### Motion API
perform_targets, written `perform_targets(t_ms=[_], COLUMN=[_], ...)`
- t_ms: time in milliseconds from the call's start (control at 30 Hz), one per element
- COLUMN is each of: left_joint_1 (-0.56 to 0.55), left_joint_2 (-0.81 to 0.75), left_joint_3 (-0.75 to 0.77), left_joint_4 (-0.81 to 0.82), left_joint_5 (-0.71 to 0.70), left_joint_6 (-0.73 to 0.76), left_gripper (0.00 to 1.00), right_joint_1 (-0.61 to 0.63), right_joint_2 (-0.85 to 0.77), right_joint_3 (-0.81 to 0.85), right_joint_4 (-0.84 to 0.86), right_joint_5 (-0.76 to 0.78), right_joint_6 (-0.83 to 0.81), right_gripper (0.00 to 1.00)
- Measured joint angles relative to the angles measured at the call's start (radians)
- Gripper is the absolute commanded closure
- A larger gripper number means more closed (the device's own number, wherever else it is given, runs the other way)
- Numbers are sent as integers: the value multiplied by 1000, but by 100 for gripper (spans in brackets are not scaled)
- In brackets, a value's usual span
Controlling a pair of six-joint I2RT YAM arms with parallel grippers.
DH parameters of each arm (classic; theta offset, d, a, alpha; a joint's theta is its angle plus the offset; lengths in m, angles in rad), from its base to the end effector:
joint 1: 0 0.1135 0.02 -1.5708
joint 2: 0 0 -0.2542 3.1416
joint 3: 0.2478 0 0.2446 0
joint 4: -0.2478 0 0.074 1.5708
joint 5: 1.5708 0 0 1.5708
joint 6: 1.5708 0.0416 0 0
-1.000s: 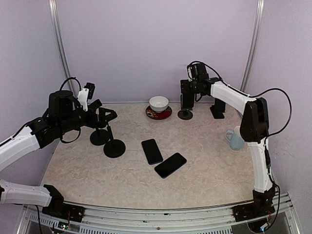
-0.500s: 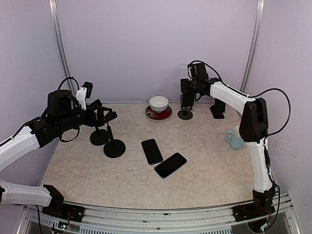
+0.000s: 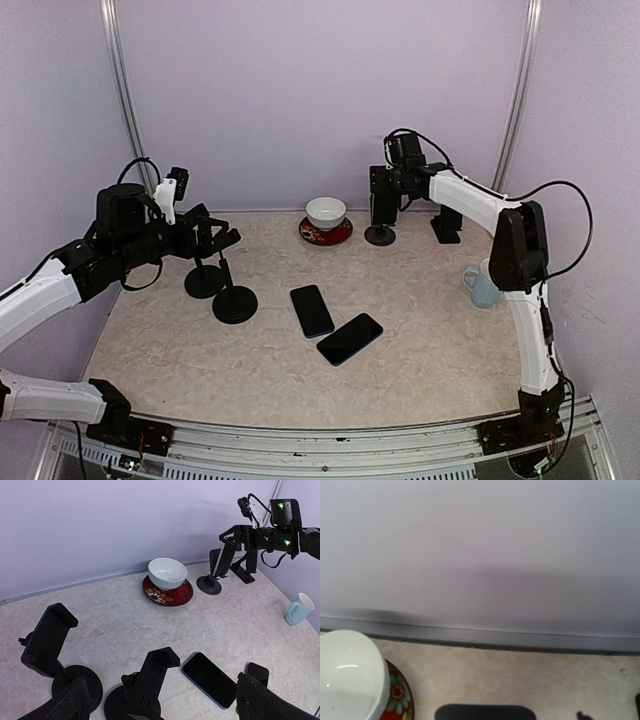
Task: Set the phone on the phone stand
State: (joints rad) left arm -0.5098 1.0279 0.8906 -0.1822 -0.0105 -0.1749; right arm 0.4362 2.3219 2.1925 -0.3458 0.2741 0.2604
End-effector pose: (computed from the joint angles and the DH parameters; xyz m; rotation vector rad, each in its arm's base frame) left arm 0.2110 -0.1175 0.3218 0.3122 1.8906 -0.4553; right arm 0.4922 0.2170 0.2760 -0.0080 2.0305 0.1590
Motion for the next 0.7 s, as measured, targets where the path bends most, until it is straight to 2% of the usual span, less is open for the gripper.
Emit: perform_targets(t_ms=[233,700], left_joint_1=[6,12], left_joint_2=[0,0], left_joint_3=[0,0], left_joint_4=[2,2], left_joint_5=[3,3], left_joint_6=[0,0], left_gripper=[1,1], right_joint_1=[0,0], right_joint_2=[3,28], right_joint_3=[-6,2], right_joint_4=[0,41], right_joint_5=[1,11], right_joint_6=[3,0], right_gripper=[47,30])
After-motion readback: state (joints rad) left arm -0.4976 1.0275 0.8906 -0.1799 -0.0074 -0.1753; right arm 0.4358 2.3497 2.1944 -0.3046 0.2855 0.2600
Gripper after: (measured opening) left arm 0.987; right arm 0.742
